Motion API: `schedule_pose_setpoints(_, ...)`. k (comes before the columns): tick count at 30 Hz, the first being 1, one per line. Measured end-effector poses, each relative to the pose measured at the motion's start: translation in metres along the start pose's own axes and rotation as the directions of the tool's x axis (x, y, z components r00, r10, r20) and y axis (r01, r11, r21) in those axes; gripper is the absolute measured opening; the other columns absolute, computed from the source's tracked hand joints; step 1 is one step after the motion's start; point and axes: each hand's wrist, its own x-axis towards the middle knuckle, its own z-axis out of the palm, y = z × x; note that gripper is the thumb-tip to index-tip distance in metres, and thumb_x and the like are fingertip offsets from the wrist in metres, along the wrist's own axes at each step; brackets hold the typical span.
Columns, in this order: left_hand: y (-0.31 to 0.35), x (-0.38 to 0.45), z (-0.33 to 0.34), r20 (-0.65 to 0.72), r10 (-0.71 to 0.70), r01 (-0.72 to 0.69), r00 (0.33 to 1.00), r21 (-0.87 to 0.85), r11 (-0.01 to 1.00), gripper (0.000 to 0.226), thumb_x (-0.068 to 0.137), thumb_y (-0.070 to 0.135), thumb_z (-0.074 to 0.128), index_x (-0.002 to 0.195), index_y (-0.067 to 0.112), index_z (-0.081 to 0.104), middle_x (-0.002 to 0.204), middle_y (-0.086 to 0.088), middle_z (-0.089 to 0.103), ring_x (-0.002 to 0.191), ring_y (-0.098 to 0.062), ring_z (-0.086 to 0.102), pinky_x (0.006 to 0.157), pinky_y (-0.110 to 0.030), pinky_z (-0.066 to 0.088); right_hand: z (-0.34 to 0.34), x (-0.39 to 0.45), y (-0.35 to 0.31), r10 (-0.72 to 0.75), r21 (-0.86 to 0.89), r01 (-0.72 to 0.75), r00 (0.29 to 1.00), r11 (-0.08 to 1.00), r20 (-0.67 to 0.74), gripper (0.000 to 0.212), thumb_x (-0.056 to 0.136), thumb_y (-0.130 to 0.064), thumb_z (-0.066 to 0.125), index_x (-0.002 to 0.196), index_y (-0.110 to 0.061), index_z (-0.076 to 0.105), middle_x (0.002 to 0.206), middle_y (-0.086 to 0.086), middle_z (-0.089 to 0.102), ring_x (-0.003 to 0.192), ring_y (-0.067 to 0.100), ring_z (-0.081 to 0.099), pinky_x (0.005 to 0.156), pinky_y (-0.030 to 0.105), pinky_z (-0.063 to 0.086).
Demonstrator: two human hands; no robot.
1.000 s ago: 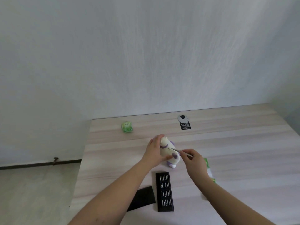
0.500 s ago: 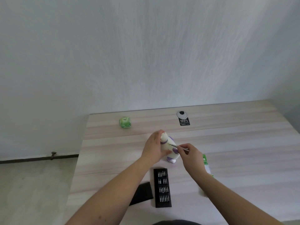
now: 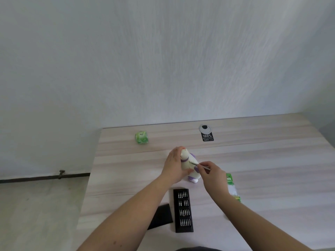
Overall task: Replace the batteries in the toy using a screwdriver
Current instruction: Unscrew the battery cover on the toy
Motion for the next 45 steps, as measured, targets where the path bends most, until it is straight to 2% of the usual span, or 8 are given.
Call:
schedule_pose_setpoints(14,-0.002,-0.001,-0.001,-0.003,0.028,-0.028,1.0,0.013,1.0,0.083,0.064,0.029,0.085,0.133,0.016,0.041,0.133,0.001,0.044,0.121,-0.017,0.043,0.102,-0.025,0.034,0.001,0.002,0.0,-0.03,-0.05,0.03,1.0,0.998,0.005,0.008,0.088,-0.035,0.062,0.09,-0.03,0.068,0.08,-0.015,0.069,0.074,0.003,0.062,0.057,0.024,0.042)
schedule_pose_setpoints(18,0.001,0.0,-0.002,0.013,0.014,-0.014,1.0,0.009,1.0,0.084,0.06,0.035,0.083,0.13,0.019,0.042,0.127,0.006,0.044,0.119,-0.016,0.043,0.1,-0.024,0.034,0.0,0.011,-0.004,-0.046,-0.166,0.048,0.999,0.985,0.014,0.01,0.087,-0.033,0.059,0.083,-0.026,0.066,0.077,-0.008,0.071,0.071,0.011,0.062,0.059,0.03,0.047)
schedule_pose_setpoints(22,0.003,0.002,-0.002,0.019,0.002,-0.003,1.0,0.014,1.0,0.081,0.053,0.05,0.074,0.123,0.026,0.043,0.123,0.01,0.048,0.115,-0.013,0.046,0.1,-0.028,0.039,-0.009,0.028,-0.02,-0.067,-0.356,0.102,0.992,0.929,0.11,0.009,0.086,-0.025,0.058,0.085,-0.019,0.065,0.08,-0.004,0.072,0.075,0.019,0.063,0.062,0.029,0.046)
schedule_pose_setpoints(26,-0.002,0.002,0.0,-0.034,0.029,-0.026,0.999,0.083,0.996,0.074,0.056,0.044,0.075,0.12,0.025,0.044,0.118,0.012,0.053,0.112,-0.012,0.049,0.097,-0.03,0.04,-0.014,0.046,-0.044,-0.096,-0.601,0.226,0.966,0.766,0.241,0.016,0.086,-0.022,0.052,0.083,-0.016,0.066,0.081,0.002,0.069,0.078,0.023,0.063,0.059,0.028,0.042)
schedule_pose_setpoints(31,-0.001,0.007,-0.003,-0.095,0.061,-0.041,0.994,0.2,0.979,0.073,0.051,0.053,0.081,0.107,0.019,0.048,0.101,0.007,0.053,0.096,-0.016,0.051,0.087,-0.028,0.039,-0.006,0.063,-0.067,-0.104,-0.772,0.4,0.909,0.494,0.404,0.021,0.078,-0.008,0.055,0.095,-0.011,0.068,0.091,0.007,0.069,0.082,0.026,0.065,0.069,0.032,0.053)
schedule_pose_setpoints(37,-0.008,-0.002,-0.003,-0.08,0.016,-0.013,0.997,0.032,0.999,0.075,0.049,0.053,0.079,0.109,0.023,0.045,0.106,0.01,0.049,0.098,-0.01,0.051,0.084,-0.028,0.044,-0.002,0.065,-0.075,-0.182,-0.787,0.531,0.847,0.312,0.499,0.019,0.089,-0.024,0.052,0.096,-0.011,0.063,0.091,0.008,0.066,0.083,0.027,0.064,0.066,0.031,0.048)
schedule_pose_setpoints(41,-0.014,0.001,-0.001,-0.046,0.044,-0.041,0.998,0.061,0.997,0.078,0.054,0.05,0.079,0.117,0.019,0.044,0.115,0.007,0.047,0.108,-0.013,0.048,0.093,-0.029,0.042,0.002,0.066,-0.073,-0.176,-0.806,0.514,0.858,0.295,0.483,0.02,0.092,-0.031,0.055,0.092,-0.013,0.062,0.08,0.006,0.064,0.075,0.026,0.061,0.067,0.032,0.051)
schedule_pose_setpoints(45,-0.013,0.006,-0.001,-0.006,0.042,-0.041,0.999,0.081,0.996,0.078,0.06,0.046,0.081,0.121,0.015,0.044,0.121,0.003,0.045,0.115,-0.015,0.043,0.101,-0.028,0.037,0.002,0.067,-0.073,-0.122,-0.789,0.421,0.903,0.447,0.412,0.034,0.097,-0.04,0.044,0.085,-0.012,0.058,0.081,0.008,0.06,0.073,0.026,0.053,0.065,0.031,0.042)
